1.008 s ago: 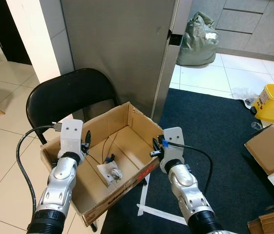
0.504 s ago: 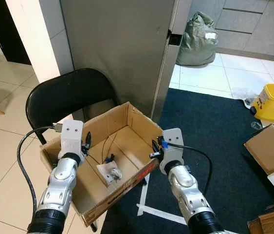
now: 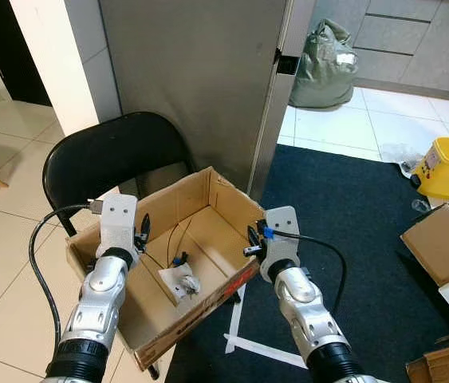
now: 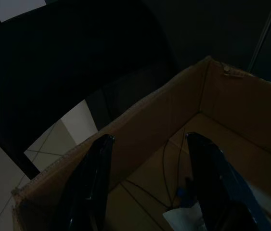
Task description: Picking trash to rubbish bin
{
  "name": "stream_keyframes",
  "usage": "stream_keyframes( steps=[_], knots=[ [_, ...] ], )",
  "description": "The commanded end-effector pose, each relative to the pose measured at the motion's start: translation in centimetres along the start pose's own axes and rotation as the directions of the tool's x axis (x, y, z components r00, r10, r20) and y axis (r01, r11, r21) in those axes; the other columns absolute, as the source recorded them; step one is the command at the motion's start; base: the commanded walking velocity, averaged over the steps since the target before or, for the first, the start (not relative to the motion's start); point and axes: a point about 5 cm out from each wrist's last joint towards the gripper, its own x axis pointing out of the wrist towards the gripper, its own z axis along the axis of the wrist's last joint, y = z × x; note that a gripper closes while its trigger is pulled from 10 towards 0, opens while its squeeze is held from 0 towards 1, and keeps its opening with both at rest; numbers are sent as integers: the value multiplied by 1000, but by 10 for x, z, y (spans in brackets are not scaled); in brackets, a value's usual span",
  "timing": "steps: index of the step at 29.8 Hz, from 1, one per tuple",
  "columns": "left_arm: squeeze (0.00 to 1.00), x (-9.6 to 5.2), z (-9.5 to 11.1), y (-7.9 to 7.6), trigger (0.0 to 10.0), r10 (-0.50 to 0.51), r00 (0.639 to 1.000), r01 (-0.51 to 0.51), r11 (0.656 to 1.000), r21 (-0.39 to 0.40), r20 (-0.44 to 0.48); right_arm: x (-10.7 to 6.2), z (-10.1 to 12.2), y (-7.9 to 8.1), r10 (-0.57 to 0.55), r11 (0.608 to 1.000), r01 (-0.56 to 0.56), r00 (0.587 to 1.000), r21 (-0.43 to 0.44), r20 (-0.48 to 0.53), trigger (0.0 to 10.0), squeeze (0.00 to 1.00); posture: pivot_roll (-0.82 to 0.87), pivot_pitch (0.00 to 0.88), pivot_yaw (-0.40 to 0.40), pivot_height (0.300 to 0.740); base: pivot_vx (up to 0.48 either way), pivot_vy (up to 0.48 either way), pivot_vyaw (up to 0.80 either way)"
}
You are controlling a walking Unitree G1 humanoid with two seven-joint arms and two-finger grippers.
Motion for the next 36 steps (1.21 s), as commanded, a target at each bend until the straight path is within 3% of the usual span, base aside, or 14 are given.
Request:
stream_keyframes(
  steps=[1, 19, 36],
  knots=[
    [0, -3, -6, 2, 10000, 7, 1000, -7, 1000, -13, -25, -2, -5, 2, 6, 1000, -6, 1000, 10, -24, 10000, 0, -3, 99, -8, 740, 0, 0, 0],
    [0, -3, -8, -1, 10000, 9, 1000, -10, 1000, -28, -29, -3, -5, -1, 8, 1000, -8, 1000, -2, -29, 10000, 0, -14, 101, -15, 740, -272, 0, 0],
    [0, -4, -10, 0, 10000, 20, 999, -21, 999, -26, -39, -3, -5, -2, 18, 1000, -18, 999, -11, -37, 10000, 0, -17, 99, -26, 740, 0, 0, 0]
  ],
)
